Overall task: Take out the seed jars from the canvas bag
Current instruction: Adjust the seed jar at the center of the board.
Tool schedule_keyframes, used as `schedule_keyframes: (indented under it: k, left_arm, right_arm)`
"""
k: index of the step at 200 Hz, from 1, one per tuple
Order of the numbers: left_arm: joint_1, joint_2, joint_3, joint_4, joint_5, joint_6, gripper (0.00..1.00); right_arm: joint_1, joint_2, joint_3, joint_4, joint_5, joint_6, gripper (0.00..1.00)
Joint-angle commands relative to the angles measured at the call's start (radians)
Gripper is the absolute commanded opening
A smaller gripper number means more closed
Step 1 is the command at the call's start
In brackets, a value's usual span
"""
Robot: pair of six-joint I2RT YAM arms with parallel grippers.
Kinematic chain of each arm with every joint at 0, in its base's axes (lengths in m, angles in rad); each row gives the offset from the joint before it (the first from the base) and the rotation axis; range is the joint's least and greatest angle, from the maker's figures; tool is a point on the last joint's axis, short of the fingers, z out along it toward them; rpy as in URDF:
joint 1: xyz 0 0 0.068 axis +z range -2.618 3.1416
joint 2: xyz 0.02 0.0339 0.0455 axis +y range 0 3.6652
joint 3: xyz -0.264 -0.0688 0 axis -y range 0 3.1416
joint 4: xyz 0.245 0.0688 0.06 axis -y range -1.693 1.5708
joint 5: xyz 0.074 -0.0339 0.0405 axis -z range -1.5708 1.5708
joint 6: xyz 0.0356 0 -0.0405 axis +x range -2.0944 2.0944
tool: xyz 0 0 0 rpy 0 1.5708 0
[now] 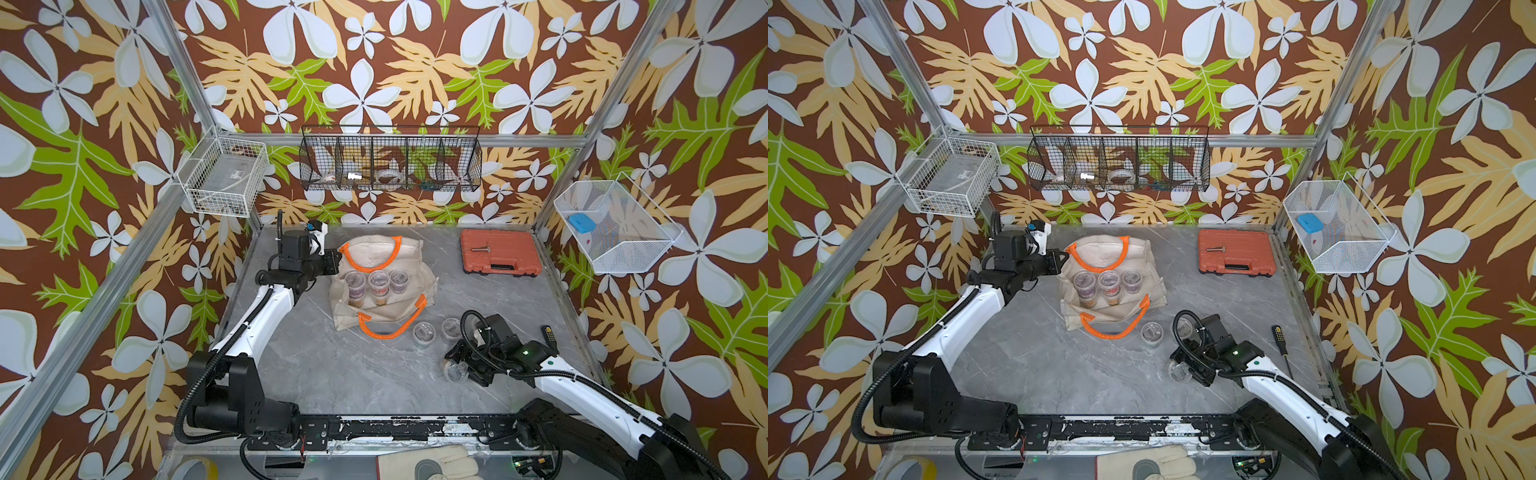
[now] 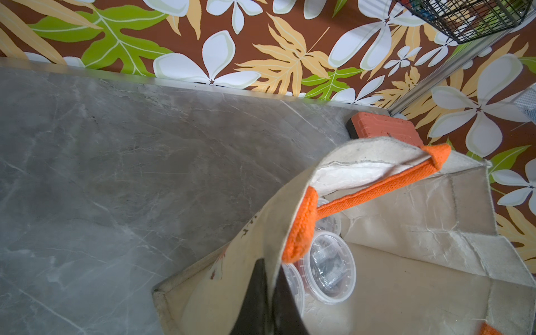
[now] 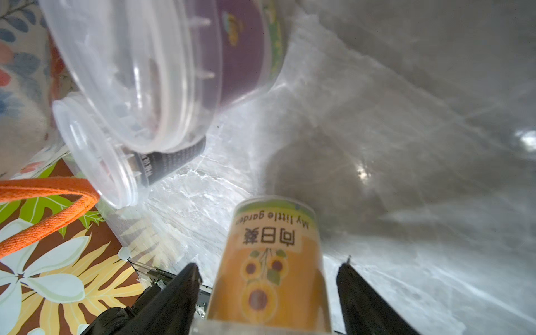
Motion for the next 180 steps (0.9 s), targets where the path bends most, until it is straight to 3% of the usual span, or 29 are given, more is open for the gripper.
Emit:
schedule_keyframes:
  k: [1, 50, 99, 145, 180]
  left_arm:
    - [-0.001, 0.004, 0.005, 0.020, 0.011, -0.004, 0.00]
    - [-0.001, 0.007, 0.005, 0.020, 0.012, -0.007, 0.00]
    - [-0.001, 0.004, 0.005, 0.019, 0.010, -0.005, 0.00]
    - [-0.001, 0.006, 0.008, 0.014, 0.005, -0.001, 0.00]
    - [-0.001, 0.003, 0.010, 0.009, -0.008, 0.006, 0.00]
  right_arm:
    - [-0.007, 0.021, 0.023, -0.009, -0.020, -0.044, 0.83]
    - [-0.008, 0.070, 0.127, -0.045, 0.026, -0.075, 0.92]
    - [-0.008, 0.052, 0.207, -0.130, 0.099, -0.111, 0.92]
    - [0.006, -0.035, 0.372, -0.283, 0.328, -0.215, 0.96]
    - [0.191, 0.035, 0.595, -0.283, 0.596, -0.262, 0.98]
